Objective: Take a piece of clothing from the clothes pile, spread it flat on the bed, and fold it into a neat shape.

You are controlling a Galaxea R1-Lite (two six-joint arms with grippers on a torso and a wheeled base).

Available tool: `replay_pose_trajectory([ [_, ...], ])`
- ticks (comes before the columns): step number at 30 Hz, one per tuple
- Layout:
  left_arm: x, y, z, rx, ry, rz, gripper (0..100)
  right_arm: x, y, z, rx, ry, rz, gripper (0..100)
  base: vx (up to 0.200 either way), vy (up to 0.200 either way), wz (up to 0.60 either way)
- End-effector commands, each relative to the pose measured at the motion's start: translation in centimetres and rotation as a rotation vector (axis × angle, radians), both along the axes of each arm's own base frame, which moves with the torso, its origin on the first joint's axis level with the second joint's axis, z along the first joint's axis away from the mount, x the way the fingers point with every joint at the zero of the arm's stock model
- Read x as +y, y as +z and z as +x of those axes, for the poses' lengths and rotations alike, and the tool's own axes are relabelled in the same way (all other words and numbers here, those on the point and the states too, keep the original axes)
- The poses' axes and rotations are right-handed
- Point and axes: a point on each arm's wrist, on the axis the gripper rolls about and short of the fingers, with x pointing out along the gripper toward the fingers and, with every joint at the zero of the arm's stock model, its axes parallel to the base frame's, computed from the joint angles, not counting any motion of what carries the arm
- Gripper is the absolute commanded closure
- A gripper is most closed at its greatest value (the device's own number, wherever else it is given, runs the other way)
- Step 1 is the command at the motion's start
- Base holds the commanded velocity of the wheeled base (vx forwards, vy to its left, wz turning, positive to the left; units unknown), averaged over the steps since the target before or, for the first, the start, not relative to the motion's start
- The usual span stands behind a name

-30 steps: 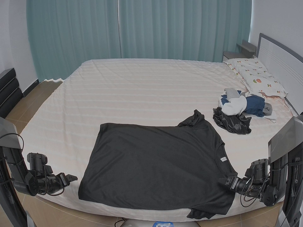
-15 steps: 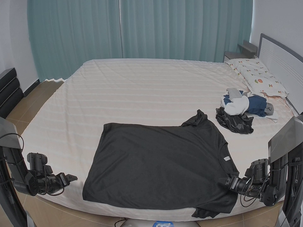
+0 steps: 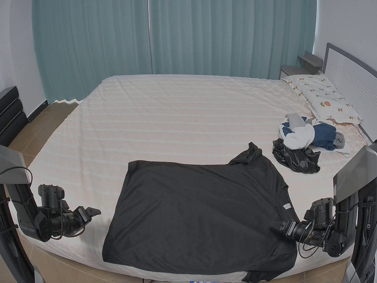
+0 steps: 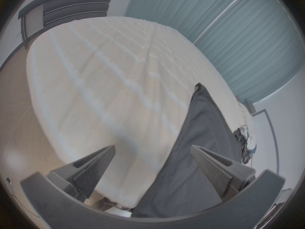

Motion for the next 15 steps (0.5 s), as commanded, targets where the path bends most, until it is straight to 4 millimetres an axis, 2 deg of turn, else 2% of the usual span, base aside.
replay_pose_trajectory([
  [1, -1.0, 1.5, 1.5, -0.083, -0.004, -0.023, 0, 0.1, 0.1, 0.1, -0.013, 0.001, 0.003, 0, 0.0, 0.0, 0.0],
  [4, -1.6, 1.9, 2.3, -0.103, -0.001, -0.044, 0, 0.1, 0.1, 0.1, -0.013, 0.003, 0.003, 0, 0.0, 0.0, 0.0],
  [13, -4.6, 3.3, 7.5, -0.246, -0.031, -0.041, 0, 0.1, 0.1, 0.1, -0.012, 0.002, 0.002, 0, 0.0, 0.0, 0.0],
  [15, -5.5, 3.4, 9.8, -0.258, -0.053, -0.043, 0, 0.1, 0.1, 0.1, -0.012, 0.002, 0.002, 0, 0.0, 0.0, 0.0],
])
